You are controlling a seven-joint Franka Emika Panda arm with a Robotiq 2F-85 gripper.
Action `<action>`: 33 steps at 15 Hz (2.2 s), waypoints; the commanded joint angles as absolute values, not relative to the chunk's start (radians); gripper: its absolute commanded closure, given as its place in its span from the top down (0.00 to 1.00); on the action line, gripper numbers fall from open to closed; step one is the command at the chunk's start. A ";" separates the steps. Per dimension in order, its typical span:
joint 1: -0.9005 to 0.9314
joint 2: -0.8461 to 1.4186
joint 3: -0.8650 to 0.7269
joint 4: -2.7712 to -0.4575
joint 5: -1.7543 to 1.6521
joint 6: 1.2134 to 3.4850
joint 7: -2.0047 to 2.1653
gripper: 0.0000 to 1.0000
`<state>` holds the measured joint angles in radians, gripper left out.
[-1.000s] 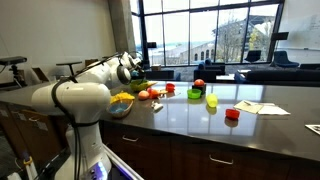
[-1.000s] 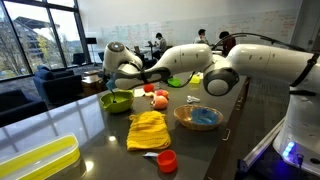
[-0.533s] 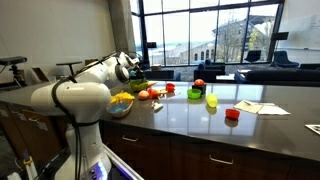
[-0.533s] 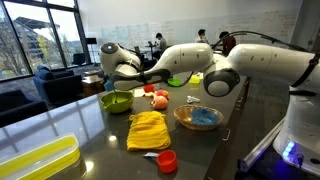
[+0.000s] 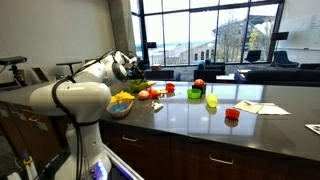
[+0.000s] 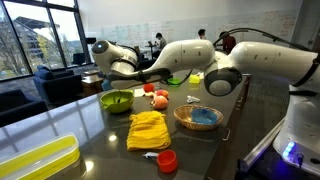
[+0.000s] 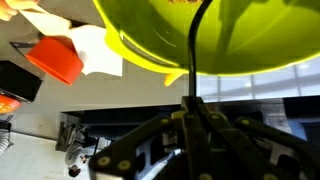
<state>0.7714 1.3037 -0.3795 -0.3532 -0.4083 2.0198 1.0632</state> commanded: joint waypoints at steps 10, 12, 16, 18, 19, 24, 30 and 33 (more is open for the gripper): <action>0.857 1.254 -0.409 -0.352 -0.506 1.681 1.206 0.01; 0.864 1.248 -0.410 -0.352 -0.516 1.641 1.202 0.01; 0.860 1.235 -0.404 -0.352 -0.525 1.590 1.163 0.01; 0.855 1.230 -0.405 -0.352 -0.533 1.590 1.131 0.01; 0.852 1.229 -0.406 -0.352 -0.537 1.594 1.116 0.01; 0.839 1.216 -0.407 -0.353 -0.562 1.632 1.013 0.01; 0.814 1.206 -0.395 -0.353 -0.571 1.784 0.831 0.01; 0.793 1.205 -0.372 -0.353 -0.549 1.937 0.697 0.01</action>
<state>0.8120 1.2197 -0.3970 -0.3530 -0.5562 1.8351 0.8189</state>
